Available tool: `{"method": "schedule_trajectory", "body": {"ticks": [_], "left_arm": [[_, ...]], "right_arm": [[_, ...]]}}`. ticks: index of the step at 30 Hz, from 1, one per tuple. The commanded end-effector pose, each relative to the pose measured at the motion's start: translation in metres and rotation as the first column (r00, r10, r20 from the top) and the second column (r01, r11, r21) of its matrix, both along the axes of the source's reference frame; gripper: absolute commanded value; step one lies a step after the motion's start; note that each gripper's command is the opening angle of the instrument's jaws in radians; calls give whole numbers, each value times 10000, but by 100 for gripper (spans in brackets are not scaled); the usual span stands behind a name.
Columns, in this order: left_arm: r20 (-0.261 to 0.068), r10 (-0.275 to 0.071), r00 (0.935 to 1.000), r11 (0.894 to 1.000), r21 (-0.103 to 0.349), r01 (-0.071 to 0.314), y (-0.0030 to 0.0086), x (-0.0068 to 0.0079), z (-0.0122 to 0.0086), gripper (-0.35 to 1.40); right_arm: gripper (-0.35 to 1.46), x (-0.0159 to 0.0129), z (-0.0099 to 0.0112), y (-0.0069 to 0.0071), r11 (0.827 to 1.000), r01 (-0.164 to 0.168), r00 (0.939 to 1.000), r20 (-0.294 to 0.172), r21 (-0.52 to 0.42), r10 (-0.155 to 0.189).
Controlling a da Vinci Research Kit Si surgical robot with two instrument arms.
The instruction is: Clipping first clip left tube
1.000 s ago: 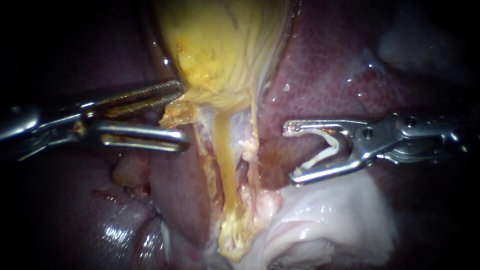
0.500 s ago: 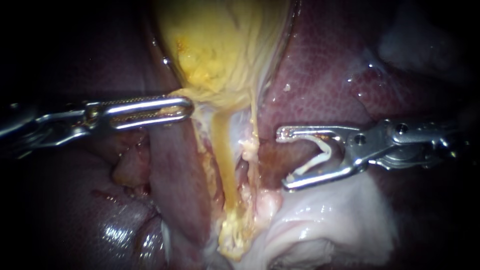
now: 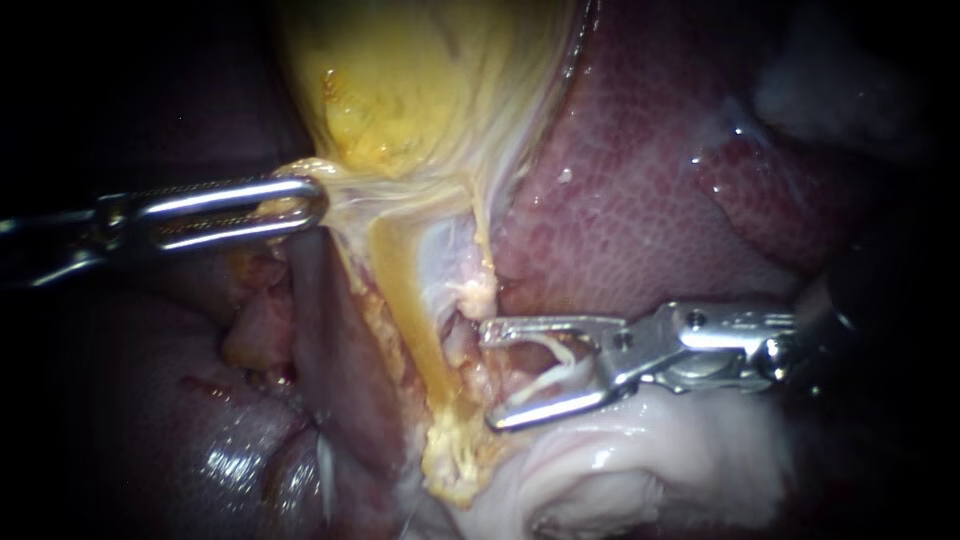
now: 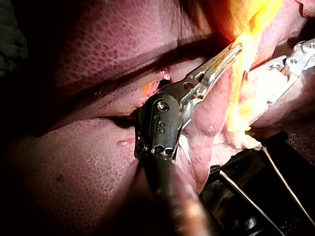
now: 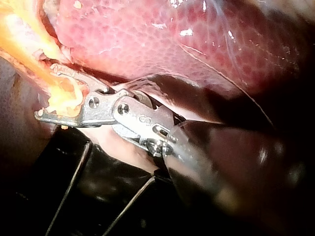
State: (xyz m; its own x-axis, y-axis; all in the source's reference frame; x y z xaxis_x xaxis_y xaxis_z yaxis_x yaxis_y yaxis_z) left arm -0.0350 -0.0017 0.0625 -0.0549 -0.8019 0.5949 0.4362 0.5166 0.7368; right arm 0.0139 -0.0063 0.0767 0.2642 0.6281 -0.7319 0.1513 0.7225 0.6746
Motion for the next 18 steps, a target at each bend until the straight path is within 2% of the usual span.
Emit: {"method": "schedule_trajectory", "body": {"ticks": [1, 7, 15, 18], "left_arm": [[10, 22, 10000, 10000, -13, -22, -2, 0, 0, -35], [91, 124, 9999, 9999, -22, -123, -9, -2, -5, -35], [162, 217, 9996, 9998, -39, -216, -16, -5, -9, -35], [181, 239, 9996, 9997, -41, -239, -16, -6, -9, -35]], "right_arm": [[60, 3, 6, -1, 10000, 4, 10000, 7, 6, -4], [60, 16, 26, 1, 10000, 24, 10000, 87, 57, -24], [60, 28, 28, 4, 10000, 26, 10000, 77, 79, -27], [60, 29, 27, 3, 9997, 176, 9998, -18, 181, -176]]}}
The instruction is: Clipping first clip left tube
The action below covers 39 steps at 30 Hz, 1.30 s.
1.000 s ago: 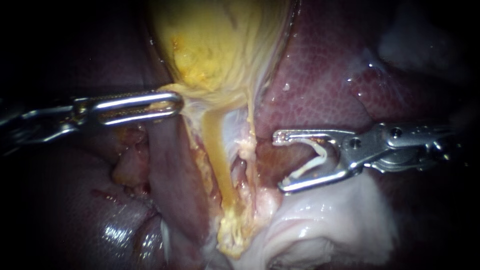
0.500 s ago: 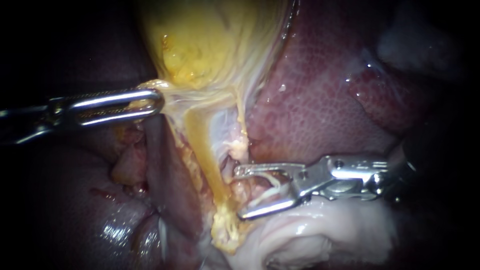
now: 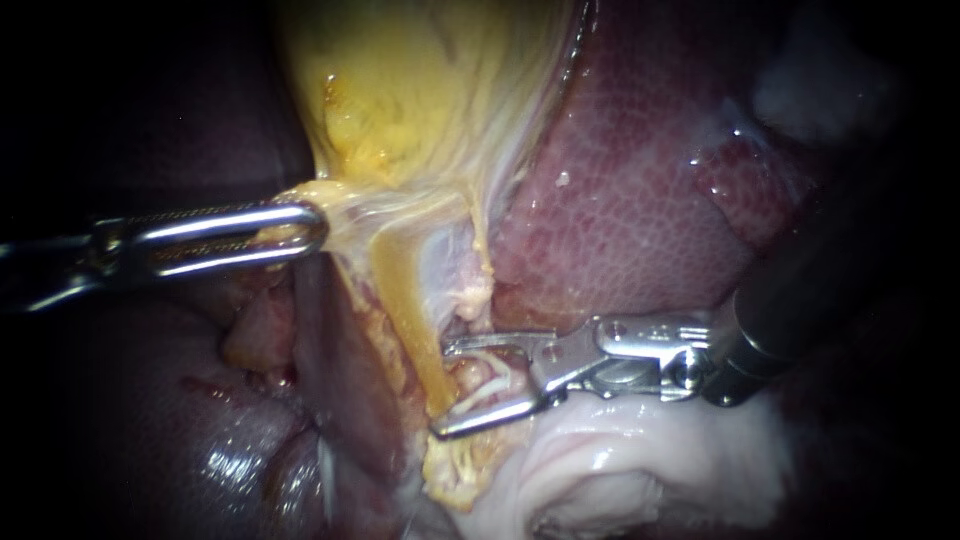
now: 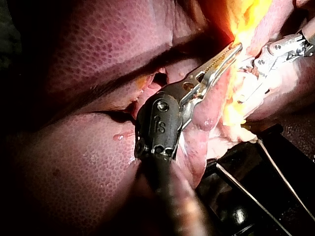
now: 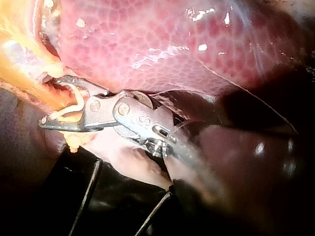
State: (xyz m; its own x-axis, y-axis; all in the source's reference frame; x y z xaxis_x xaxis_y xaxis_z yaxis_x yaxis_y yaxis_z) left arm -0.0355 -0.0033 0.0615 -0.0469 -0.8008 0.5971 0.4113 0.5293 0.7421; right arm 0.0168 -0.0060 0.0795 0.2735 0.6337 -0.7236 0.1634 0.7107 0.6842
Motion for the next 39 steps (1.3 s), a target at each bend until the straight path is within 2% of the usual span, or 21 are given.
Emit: {"method": "schedule_trajectory", "body": {"ticks": [1, 4, 7, 12, 14, 16, 19, 25, 29, 30, 31, 33, 39], "left_arm": [[10, 14, 10000, 10000, 0, -14, 0, 0, 2, -35], [23, 31, 10000, 10000, 2, -31, 3, 2, 7, -35], [40, 53, 10000, 10000, -1, -53, 7, 4, 15, -35], [60, 82, 9999, 10000, -4, -82, 16, 9, 32, -35], [83, 68, 9999, 10000, -16, -68, 19, 11, 38, -35], [59, 83, 9999, 10000, -9, -82, 22, 11, 45, -35], [31, 89, 10000, 10000, -7, -89, 25, 7, 51, -35], [13, 51, 10000, 10000, -9, -51, 26, -5, 51, -35], [28, 67, 10000, 10000, -3, -67, 24, -6, 48, -35], [28, 67, 10000, 10000, -2, -67, 24, -6, 47, -35], [27, 66, 10000, 10000, 0, -66, 24, -6, 45, -35], [27, 66, 10000, 10000, 2, -66, 23, -6, 44, -35], [25, 65, 10000, 10000, 4, -65, 21, -5, 40, -35]], "right_arm": [[60, 0, -2, -2, 9998, 133, 9999, -76, 130, -132], [60, 1, -9, -6, 9975, 576, 9974, -447, 407, -557], [58, 3, -20, -12, 9925, 973, 9919, -890, 738, -906], [58, 10, -35, -22, 9799, 1589, 9777, -1573, 1207, -1392], [56, 13, -38, -24, 9744, 1844, 9715, -1740, 1290, -1608], [55, 16, -39, -26, 9714, 1988, 9679, -1818, 1300, -1737], [54, 24, -33, -31, 9707, 1980, 9691, -1761, 1364, -1729], [55, 44, -13, -49, 9676, 2098, 9677, -1711, 1407, -1849], [50, 45, -5, -50, 9683, 2086, 9681, -1695, 1377, -1845], [35, 41, -4, -46, 9677, 2105, 9676, -1711, 1387, -1859], [14, 38, -2, -43, 9620, 2116, 9698, -1591, 1725, -1848], [-35, 30, 1, -38, 9596, 2187, 9722, -1243, 1769, -1986], [-35, 29, 5, -37, 9601, 2181, 9728, -1177, 1749, -1995]]}}
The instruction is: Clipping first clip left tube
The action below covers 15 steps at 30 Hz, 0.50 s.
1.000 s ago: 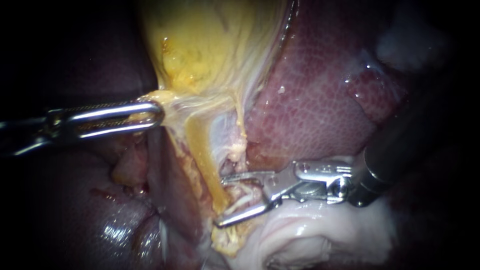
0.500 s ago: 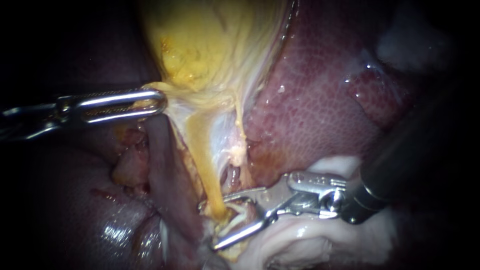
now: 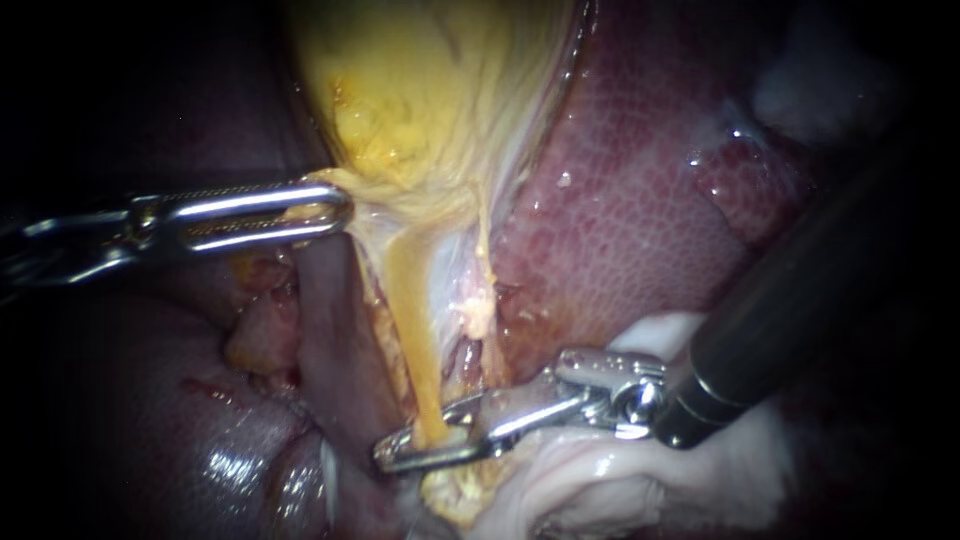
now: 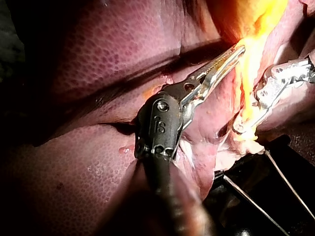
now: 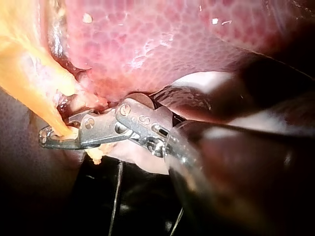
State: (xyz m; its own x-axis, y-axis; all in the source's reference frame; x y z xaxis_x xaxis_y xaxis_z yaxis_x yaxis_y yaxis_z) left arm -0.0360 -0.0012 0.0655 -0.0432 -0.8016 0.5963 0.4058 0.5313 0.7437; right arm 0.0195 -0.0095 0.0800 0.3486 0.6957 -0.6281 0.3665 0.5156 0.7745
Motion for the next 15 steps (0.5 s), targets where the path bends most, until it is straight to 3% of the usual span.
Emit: {"method": "schedule_trajectory", "body": {"ticks": [1, 15], "left_arm": [[-1, 0, 10000, 10000, -5, 0, 0, 1, 0, -35], [-18, 26, 10000, 10000, 5, -26, -1, 3, -1, -35]], "right_arm": [[-35, 1, 0, -2, 10000, 1, 10000, -13, -2, -1], [-35, -4, 0, 1, 10000, 11, 10000, -22, 15, -11]]}}
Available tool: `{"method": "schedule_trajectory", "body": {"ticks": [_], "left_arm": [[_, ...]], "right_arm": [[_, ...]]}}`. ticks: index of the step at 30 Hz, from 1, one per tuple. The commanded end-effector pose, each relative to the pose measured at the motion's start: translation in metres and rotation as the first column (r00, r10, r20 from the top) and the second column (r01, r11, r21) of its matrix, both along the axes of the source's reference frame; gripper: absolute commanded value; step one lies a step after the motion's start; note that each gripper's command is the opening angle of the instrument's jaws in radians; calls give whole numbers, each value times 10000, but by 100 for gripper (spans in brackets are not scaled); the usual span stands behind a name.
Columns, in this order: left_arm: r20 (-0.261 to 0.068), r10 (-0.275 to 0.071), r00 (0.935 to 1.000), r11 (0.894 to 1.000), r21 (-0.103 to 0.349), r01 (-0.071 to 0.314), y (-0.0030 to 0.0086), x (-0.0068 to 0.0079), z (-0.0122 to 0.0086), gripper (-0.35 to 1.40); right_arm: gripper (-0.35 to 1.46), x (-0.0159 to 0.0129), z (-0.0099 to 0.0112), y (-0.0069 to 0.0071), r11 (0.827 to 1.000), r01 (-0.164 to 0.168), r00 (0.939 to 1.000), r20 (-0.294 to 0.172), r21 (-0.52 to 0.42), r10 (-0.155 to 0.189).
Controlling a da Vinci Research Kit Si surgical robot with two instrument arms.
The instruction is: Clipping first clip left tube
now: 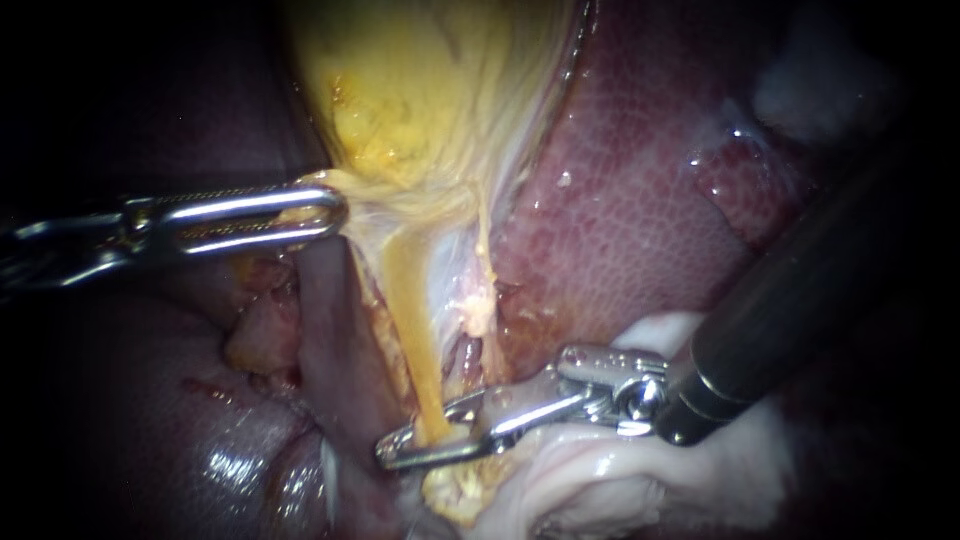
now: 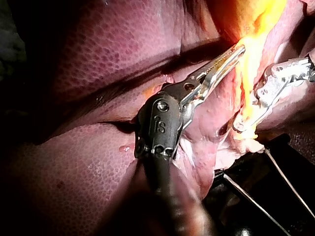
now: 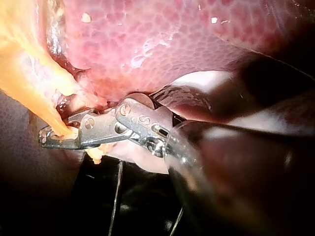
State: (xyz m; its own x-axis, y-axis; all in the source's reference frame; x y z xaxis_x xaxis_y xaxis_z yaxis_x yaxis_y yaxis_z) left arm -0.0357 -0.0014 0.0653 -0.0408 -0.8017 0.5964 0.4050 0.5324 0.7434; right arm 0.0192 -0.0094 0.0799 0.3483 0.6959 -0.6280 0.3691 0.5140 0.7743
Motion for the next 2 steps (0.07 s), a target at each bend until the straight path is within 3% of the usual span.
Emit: {"method": "schedule_trajectory", "body": {"ticks": [1, 2], "left_arm": [[-11, 1, 10000, 10000, 6, -1, 0, 0, 0, -35], [-11, 1, 10000, 10000, 6, -1, 0, 0, 0, -35]], "right_arm": [[-35, 0, 0, 1, 10000, -4, 10000, 0, 3, 4], [-35, -1, 0, 1, 10000, -3, 10000, -1, 5, 3]]}}
